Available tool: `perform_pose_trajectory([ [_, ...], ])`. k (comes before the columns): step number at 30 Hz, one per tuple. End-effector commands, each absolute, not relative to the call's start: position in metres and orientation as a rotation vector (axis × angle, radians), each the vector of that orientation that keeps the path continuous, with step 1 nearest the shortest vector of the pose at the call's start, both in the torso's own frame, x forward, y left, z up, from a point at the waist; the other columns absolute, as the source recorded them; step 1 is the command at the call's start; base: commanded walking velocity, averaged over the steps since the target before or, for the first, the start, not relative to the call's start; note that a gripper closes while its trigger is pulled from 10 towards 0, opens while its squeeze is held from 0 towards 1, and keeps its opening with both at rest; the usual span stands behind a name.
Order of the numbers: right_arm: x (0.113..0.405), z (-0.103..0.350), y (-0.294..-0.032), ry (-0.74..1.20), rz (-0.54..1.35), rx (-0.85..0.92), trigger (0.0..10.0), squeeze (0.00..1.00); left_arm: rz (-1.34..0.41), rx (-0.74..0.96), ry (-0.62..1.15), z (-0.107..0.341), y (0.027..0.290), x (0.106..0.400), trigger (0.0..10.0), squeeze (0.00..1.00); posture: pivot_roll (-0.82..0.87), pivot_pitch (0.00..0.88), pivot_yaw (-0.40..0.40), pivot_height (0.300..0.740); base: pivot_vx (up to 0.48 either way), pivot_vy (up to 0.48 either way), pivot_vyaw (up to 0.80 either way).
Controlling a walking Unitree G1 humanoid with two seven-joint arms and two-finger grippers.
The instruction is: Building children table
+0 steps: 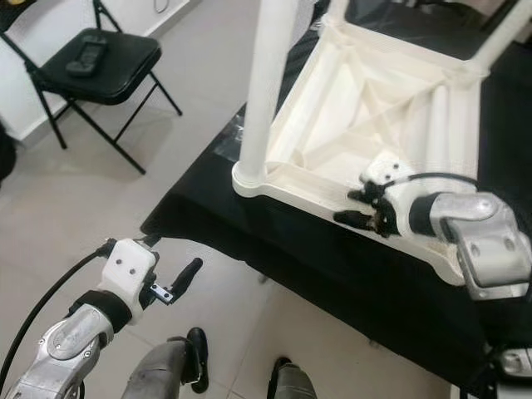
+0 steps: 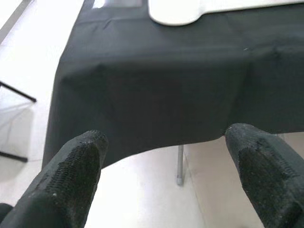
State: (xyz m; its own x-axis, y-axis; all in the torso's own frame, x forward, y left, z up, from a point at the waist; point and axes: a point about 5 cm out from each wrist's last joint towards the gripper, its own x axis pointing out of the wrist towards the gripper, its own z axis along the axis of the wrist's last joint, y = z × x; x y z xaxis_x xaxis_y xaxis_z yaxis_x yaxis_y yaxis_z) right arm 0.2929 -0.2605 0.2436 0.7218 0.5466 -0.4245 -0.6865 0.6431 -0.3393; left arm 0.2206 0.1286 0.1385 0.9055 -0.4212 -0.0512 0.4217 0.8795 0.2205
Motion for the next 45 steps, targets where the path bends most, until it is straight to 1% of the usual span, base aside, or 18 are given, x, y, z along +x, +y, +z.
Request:
perform_pose_trajectory([
  [1,0.287,0.252,-0.257,0.214,0.777,-0.488,10.0,1.0,-0.459,0.228,0.03,0.135,0.127,0.219,10.0,0.0,0.08,0.257,-0.072,0.74,0.0,0.0,0.0],
  [4,0.279,0.268,-0.252,0.077,0.857,-0.434,10.0,1.0,-0.489,0.217,-0.001,0.14,0.122,0.221,10.0,0.0,0.08,0.251,-0.071,0.74,0.0,0.0,0.0],
  [5,0.279,0.268,-0.252,0.077,0.857,-0.434,10.0,1.0,-0.489,0.217,-0.001,0.14,0.122,0.221,10.0,0.0,0.08,0.251,-0.071,0.74,0.0,0.0,0.0],
  [7,0.282,0.28,-0.25,-0.032,0.833,-0.369,10.0,1.0,-0.514,0.199,-0.03,0.146,0.117,0.223,10.0,0.0,0.07,0.24,-0.07,0.74,0.0,0.0,0.0],
  [8,0.282,0.28,-0.25,-0.032,0.833,-0.369,10.0,1.0,-0.514,0.199,-0.03,0.146,0.117,0.223,10.0,0.0,0.07,0.24,-0.07,0.74,0.0,0.0,0.0],
  [9,0.3,0.284,-0.249,-0.098,0.677,-0.318,10.0,0.0,-0.526,0.206,-0.065,0.151,0.114,0.227,10.0,0.0,0.06,0.232,-0.072,0.74,0.0,0.0,0.0],
  [10,0.308,0.283,-0.248,-0.113,0.61,-0.309,10.0,0.0,-0.525,0.211,-0.079,0.153,0.113,0.229,10.0,0.0,0.06,0.227,-0.075,0.74,0.0,0.0,0.0],
  [13,0.314,0.281,-0.246,-0.129,0.558,-0.309,10.0,0.0,-0.522,0.21,-0.089,0.154,0.112,0.231,10.0,0.0,0.05,0.223,-0.074,0.74,0.0,0.0,0.0],
  [15,0.325,0.28,-0.241,-0.172,0.472,-0.249,10.0,0.0,-0.531,0.202,-0.1,0.156,0.11,0.234,10.0,0.0,0.05,0.215,-0.072,0.74,0.0,0.0,0.0],
  [16,0.325,0.28,-0.241,-0.172,0.472,-0.249,10.0,0.0,-0.531,0.202,-0.1,0.156,0.11,0.234,10.0,0.0,0.05,0.215,-0.072,0.74,0.0,0.0,0.0],
  [19,0.339,0.278,-0.23,-0.244,0.338,-0.052,10.0,0.0,-0.594,0.182,-0.102,0.157,0.105,0.234,10.0,0.0,0.04,0.214,-0.075,0.74,0.0,-0.465,0.0],
  [22,0.345,0.27,-0.219,-0.251,0.283,0.018,10.0,0.0,-0.595,0.176,-0.109,0.159,0.102,0.235,10.0,0.0,0.04,0.213,-0.076,0.74,0.0,-0.465,0.0],
  [24,0.346,0.268,-0.217,-0.251,0.271,0.029,10.0,0.0,-0.595,0.176,-0.11,0.159,0.102,0.235,10.0,0.0,0.04,0.213,-0.076,0.74,0.0,-0.465,0.0],
  [25,0.347,0.264,-0.208,-0.258,0.267,0.042,10.0,0.0,-0.594,0.171,-0.116,0.16,0.101,0.236,10.0,0.0,0.05,0.213,-0.08,0.74,0.0,-0.465,0.0],
  [29,0.348,0.261,-0.2,-0.268,0.261,0.059,10.0,0.0,-0.589,0.165,-0.121,0.16,0.102,0.237,10.0,0.0,0.04,0.211,-0.078,0.74,0.0,-0.465,0.0],
  [31,0.349,0.259,-0.192,-0.267,0.274,0.082,10.0,0.0,-0.577,0.172,-0.121,0.16,0.102,0.239,10.0,0.0,0.05,0.209,-0.081,0.74,0.0,-0.362,0.0],
  [36,0.35,0.252,-0.179,-0.258,0.293,0.065,10.0,0.0,-0.521,0.188,-0.134,0.162,0.105,0.246,10.0,0.0,0.05,0.206,-0.079,0.74,0.0,0.0,0.0],
  [45,0.353,0.253,-0.17,-0.271,0.303,0.064,10.0,0.0,-0.473,0.204,-0.144,0.165,0.111,0.252,10.0,0.0,0.05,0.202,-0.076,0.74,0.0,0.0,0.0],
])
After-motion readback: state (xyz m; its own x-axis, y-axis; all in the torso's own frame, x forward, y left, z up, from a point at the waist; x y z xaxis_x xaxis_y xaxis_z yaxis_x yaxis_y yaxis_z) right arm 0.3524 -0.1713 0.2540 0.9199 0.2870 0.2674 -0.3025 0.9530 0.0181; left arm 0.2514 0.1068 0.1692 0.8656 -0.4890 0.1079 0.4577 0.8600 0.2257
